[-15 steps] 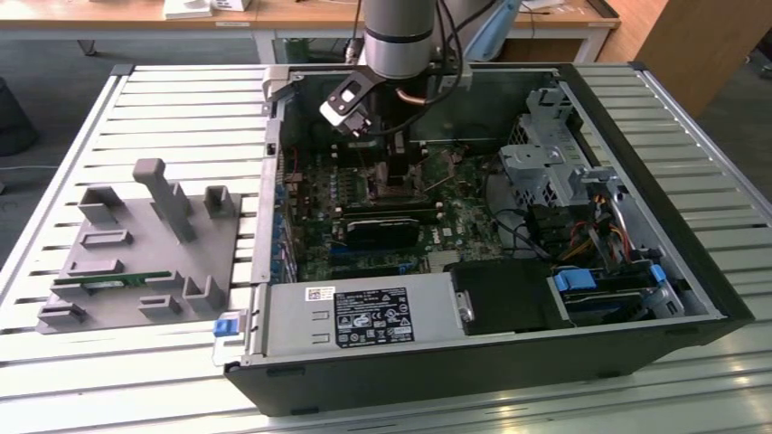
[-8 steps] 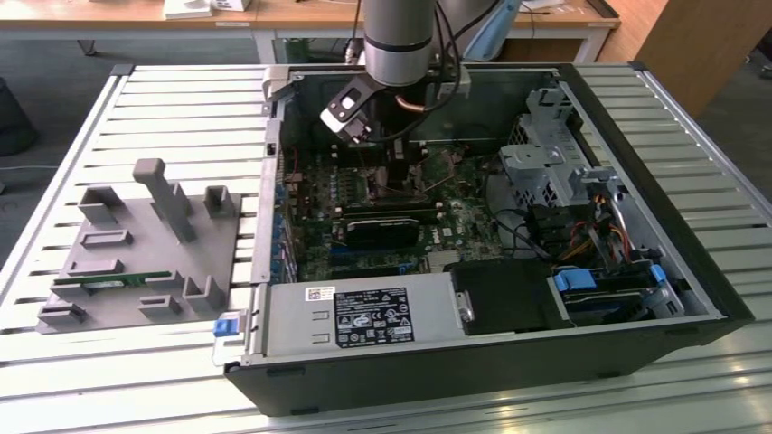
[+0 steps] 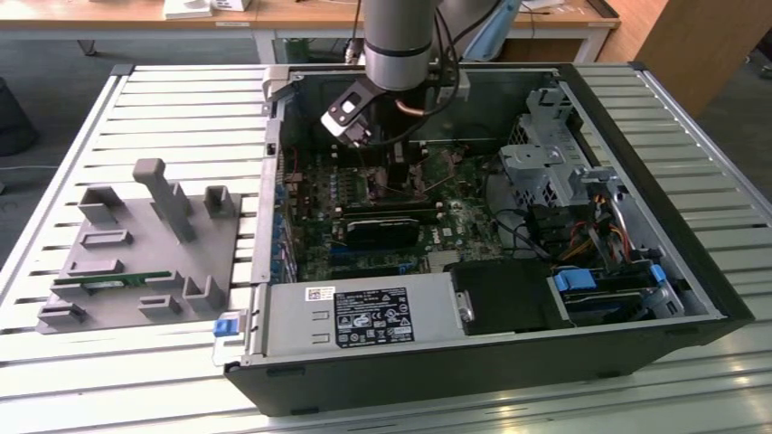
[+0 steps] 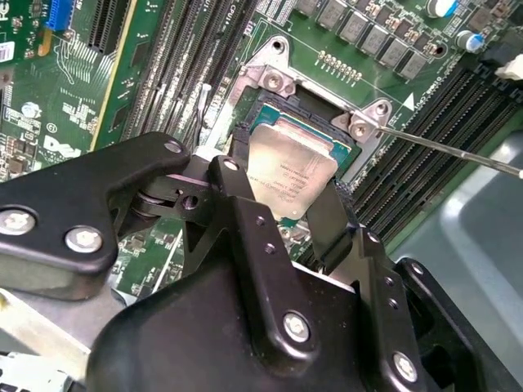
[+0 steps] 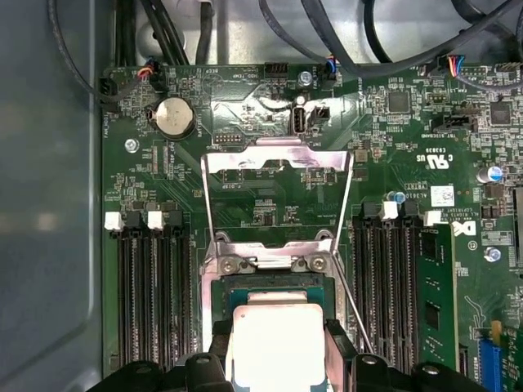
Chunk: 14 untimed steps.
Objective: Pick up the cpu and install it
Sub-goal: 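Place the cpu into insertion slot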
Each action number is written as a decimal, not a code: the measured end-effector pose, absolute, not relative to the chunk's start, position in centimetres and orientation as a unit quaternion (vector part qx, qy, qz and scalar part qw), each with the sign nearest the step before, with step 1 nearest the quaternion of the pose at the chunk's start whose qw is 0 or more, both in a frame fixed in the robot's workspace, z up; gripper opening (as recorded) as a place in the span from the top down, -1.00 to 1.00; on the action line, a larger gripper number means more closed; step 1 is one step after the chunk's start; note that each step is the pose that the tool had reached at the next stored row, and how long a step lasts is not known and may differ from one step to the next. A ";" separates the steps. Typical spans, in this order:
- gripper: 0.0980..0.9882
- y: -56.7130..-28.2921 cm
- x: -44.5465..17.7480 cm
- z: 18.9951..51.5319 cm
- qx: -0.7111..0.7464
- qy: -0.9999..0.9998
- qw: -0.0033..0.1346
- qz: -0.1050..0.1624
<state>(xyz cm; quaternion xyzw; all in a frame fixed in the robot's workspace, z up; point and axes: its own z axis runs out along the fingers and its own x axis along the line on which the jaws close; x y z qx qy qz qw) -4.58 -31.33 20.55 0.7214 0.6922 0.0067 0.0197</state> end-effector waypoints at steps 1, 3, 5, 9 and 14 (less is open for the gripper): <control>0.02 -31.3 -4.6 20.5 0.721 0.692 0.020 0.007; 0.02 -31.3 -4.5 20.4 0.721 0.692 0.020 0.007; 0.02 -31.3 -4.5 20.2 0.721 0.692 0.020 0.007; 0.02 -31.3 -4.5 19.9 0.721 0.692 0.020 0.007; 0.02 -31.3 -4.5 19.6 0.721 0.692 0.020 0.007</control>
